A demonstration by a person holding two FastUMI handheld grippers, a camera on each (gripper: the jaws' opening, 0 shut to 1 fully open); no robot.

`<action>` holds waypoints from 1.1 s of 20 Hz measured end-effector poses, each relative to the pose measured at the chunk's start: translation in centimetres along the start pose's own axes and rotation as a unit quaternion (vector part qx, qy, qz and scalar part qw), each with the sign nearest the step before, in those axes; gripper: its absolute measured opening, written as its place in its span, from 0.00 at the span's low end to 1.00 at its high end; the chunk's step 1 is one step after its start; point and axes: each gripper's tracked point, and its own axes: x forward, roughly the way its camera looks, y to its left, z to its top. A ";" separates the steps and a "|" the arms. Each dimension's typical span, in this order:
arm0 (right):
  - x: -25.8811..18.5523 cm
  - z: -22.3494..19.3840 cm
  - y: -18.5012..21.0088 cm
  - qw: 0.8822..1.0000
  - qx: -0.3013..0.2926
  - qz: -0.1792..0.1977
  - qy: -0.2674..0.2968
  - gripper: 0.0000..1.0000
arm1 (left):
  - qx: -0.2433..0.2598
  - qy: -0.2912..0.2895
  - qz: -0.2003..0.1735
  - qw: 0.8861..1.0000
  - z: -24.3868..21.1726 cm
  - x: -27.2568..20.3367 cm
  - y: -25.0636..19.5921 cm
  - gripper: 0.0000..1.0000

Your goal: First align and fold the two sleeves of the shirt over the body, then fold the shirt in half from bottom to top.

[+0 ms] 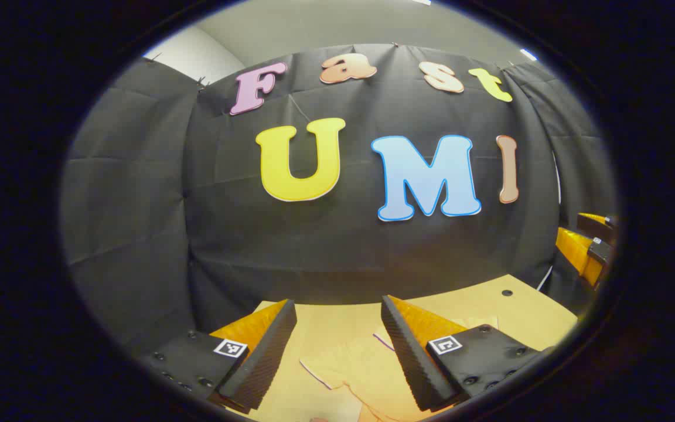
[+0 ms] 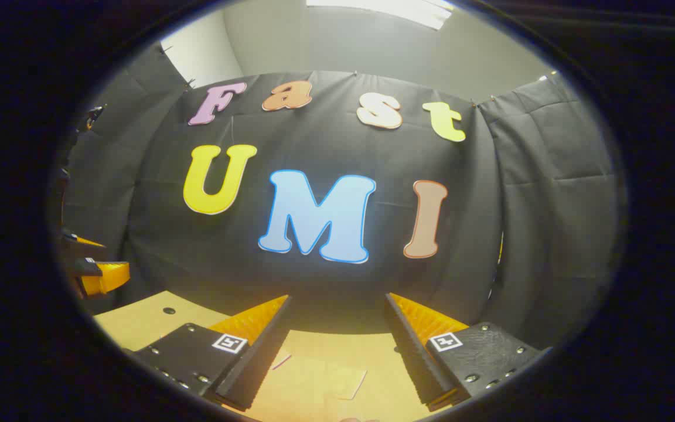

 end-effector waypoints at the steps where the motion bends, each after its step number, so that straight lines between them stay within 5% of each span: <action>1: 0.1 -0.2 0.2 1.000 -0.003 0.000 0.003 0.97 | 0.000 0.003 0.001 1.000 -0.1 0.2 -0.1 0.96; 12: 2.8 -1.9 0.3 0.999 0.005 0.003 0.035 0.97 | 0.008 0.005 0.001 1.000 -0.1 1.5 -0.6 0.96; 22: 5.8 -11.4 -0.2 0.988 0.042 0.011 0.145 0.97 | 0.023 -0.003 0.004 1.000 0.7 0.9 -0.4 0.96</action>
